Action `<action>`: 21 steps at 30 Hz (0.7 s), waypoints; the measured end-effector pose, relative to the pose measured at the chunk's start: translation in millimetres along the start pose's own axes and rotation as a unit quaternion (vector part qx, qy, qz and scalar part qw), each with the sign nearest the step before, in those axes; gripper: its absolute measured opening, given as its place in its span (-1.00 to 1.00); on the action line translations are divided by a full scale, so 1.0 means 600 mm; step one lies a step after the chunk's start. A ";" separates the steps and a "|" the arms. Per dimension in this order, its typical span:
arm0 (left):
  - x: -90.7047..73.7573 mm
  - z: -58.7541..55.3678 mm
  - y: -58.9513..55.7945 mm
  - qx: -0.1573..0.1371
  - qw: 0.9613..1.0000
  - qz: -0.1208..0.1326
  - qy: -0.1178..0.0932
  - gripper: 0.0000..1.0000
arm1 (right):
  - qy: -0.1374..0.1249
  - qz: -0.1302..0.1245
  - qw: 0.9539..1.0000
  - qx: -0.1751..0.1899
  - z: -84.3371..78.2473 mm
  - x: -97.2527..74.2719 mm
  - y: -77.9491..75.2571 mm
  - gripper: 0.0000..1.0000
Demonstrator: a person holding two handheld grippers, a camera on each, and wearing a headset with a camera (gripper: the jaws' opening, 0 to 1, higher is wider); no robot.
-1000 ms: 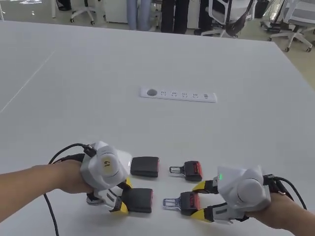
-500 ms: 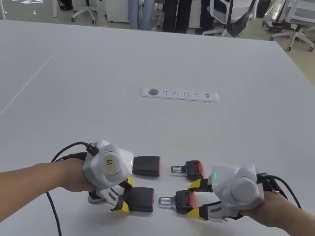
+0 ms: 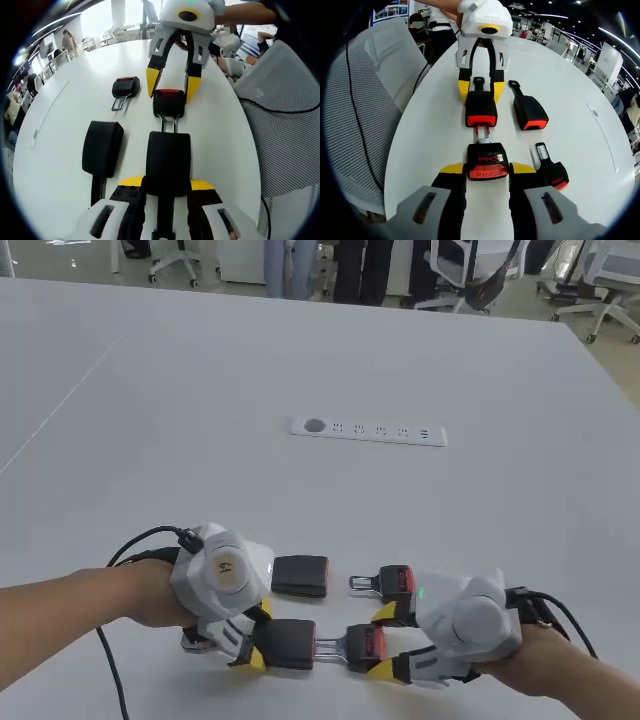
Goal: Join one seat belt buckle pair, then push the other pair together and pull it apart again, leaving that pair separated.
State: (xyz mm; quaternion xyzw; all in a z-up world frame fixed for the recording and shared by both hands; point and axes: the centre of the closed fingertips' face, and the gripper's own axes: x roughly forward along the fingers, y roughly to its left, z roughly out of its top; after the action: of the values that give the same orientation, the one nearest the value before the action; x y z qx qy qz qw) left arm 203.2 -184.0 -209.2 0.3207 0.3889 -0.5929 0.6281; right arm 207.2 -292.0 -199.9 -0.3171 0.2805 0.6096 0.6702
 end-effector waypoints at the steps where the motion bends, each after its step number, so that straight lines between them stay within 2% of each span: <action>1: 0.000 0.000 0.000 -0.001 1.000 0.000 0.000 -0.36 | 0.000 0.001 1.000 0.000 0.001 0.001 0.000 -0.38; 21: -0.001 0.004 -0.004 0.000 1.000 -0.001 -0.002 -0.36 | -0.005 0.003 1.000 0.000 0.014 0.015 0.003 -0.39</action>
State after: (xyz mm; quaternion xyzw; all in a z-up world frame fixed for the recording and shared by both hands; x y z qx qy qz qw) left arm 200.8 -185.7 -207.3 0.3192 0.3878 -0.5939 0.6285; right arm 206.2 -280.0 -201.5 -0.3134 0.2784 0.6126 0.6700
